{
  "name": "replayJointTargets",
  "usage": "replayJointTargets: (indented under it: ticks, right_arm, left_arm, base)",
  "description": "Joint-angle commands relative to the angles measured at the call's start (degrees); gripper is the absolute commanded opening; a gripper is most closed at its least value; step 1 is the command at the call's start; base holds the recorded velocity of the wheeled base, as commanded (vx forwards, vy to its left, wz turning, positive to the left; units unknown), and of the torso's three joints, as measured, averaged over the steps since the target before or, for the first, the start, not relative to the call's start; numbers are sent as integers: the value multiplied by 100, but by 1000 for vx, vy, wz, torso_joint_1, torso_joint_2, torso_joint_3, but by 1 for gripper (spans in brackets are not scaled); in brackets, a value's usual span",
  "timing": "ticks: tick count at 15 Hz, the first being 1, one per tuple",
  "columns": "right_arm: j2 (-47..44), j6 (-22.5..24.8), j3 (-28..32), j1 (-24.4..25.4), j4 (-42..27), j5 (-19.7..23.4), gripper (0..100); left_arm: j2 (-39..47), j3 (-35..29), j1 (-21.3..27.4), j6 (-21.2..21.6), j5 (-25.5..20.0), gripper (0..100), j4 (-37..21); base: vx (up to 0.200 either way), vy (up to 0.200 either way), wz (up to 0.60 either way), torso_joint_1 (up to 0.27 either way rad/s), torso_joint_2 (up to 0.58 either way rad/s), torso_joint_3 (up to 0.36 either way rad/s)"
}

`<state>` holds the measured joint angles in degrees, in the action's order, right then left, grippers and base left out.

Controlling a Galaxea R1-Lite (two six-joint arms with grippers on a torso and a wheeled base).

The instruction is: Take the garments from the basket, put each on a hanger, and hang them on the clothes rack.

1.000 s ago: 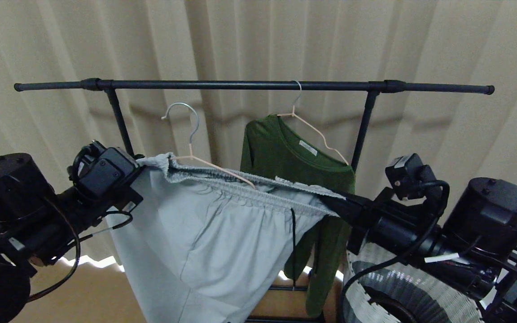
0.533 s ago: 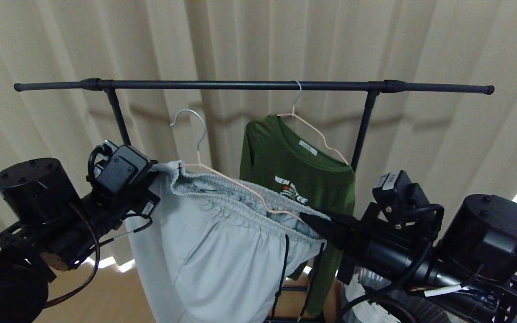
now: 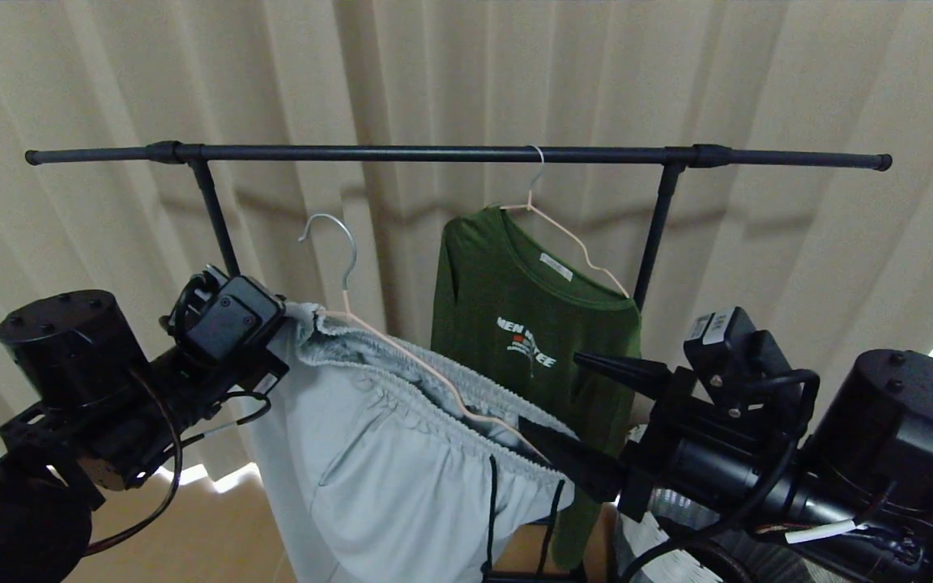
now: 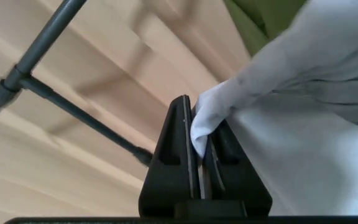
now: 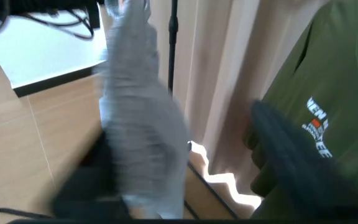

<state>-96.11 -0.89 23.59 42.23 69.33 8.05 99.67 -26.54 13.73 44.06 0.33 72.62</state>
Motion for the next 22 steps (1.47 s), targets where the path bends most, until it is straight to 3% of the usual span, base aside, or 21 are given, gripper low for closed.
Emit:
replayJointTargets:
  ticks: [1,6,11,15,22]
  right_arm:
    - [84,1,-56,-4,2,4,100]
    - [93,291,-21,5,-192,4,100]
    - [295,766,928,40,-2011,4,100]
    - [207,792,1491,268,-2696,4,100]
    - [-66,792,1710,427,-2925,-14,100]
  left_arm:
    - [44,-18,-10,6,2,0,7]
    - [114,0,113,-2,-59,0,7]
    - [132,-36,464,-284,-86,0,7]
    - [132,-71,596,-284,-50,0,-2]
    - [184,-220,763,-372,99,0,-2]
  base:
    - [0,0,0,0,0,0]
    - [0,0,0,0,0,0]
    - [0,0,0,0,0,0]
    - [0,0,0,0,0,0]
    - [0,0,0,0,0,0]
